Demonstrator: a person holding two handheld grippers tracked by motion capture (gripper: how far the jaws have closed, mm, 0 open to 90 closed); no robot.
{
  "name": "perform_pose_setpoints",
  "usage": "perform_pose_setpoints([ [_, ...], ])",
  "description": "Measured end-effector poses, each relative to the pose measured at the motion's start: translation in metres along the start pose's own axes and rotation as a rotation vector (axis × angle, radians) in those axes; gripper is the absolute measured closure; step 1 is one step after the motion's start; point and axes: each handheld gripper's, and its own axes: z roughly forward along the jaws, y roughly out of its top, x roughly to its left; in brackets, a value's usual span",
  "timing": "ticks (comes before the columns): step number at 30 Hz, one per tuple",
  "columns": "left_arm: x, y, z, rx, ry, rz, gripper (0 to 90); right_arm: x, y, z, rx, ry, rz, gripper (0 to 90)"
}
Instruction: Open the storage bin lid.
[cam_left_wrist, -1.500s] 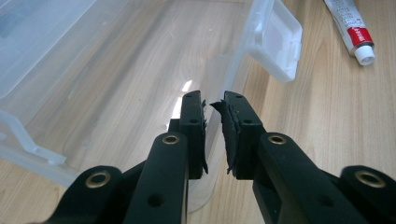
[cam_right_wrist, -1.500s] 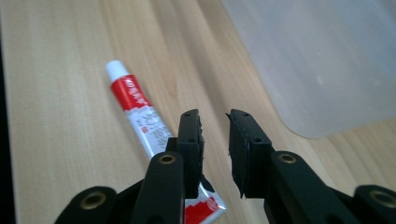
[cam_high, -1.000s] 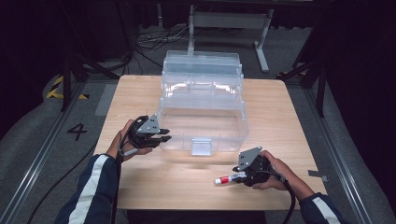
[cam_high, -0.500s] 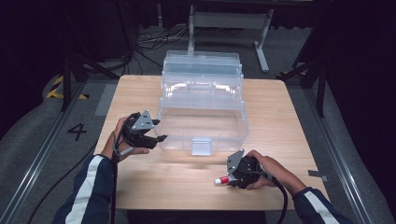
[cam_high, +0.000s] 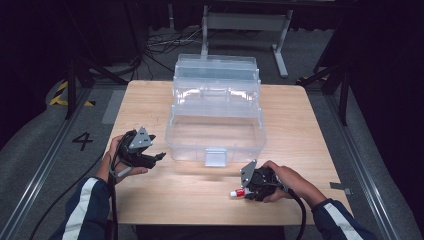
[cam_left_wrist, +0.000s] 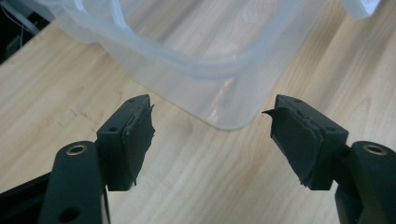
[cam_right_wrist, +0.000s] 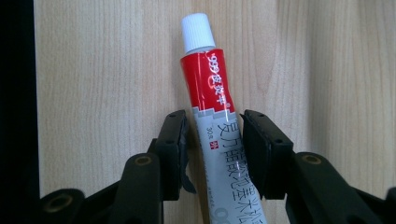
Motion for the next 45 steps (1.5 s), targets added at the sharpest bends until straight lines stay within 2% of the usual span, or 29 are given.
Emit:
perform_pose_setpoints([
  [4,-0.006,-0.02,0.01,0.051,-0.024,-0.023,27.2,-0.001,0.002,0.0,0.008,0.023,0.012,69.5],
  [8,-0.009,-0.035,0.021,0.104,-0.051,-0.069,25.1,0.0,0.002,0.0,0.012,0.017,0.011,70.3],
  [11,-0.014,-0.042,0.025,0.119,-0.065,-0.058,23.6,-0.001,0.0,-0.001,0.01,0.021,0.017,70.3],
  [16,-0.018,-0.048,0.028,0.115,-0.081,-0.066,21.7,-0.002,-0.002,-0.002,0.013,0.02,0.018,70.4],
  [18,-0.021,-0.05,0.029,0.1,-0.099,-0.07,20.6,-0.003,-0.005,-0.004,0.006,0.016,0.026,70.4],
  [21,-0.023,-0.053,0.033,0.104,-0.123,-0.071,19.3,-0.005,-0.009,-0.007,-0.005,0.016,0.046,70.4],
  [24,-0.022,-0.056,0.035,0.08,-0.158,-0.093,18.5,-0.009,-0.015,-0.01,-0.016,0.02,0.061,70.4],
  [30,-0.021,-0.064,0.037,0.033,-0.168,-0.116,15.1,-0.011,-0.02,-0.02,-0.029,-0.014,0.081,70.4],
  [37,-0.021,-0.064,0.037,0.033,-0.173,-0.115,14.7,-0.012,-0.024,-0.035,-0.047,-0.044,0.078,70.5],
  [45,-0.021,-0.063,0.037,0.034,-0.174,-0.121,14.6,-0.012,-0.023,-0.053,-0.071,-0.053,0.077,70.5],
])
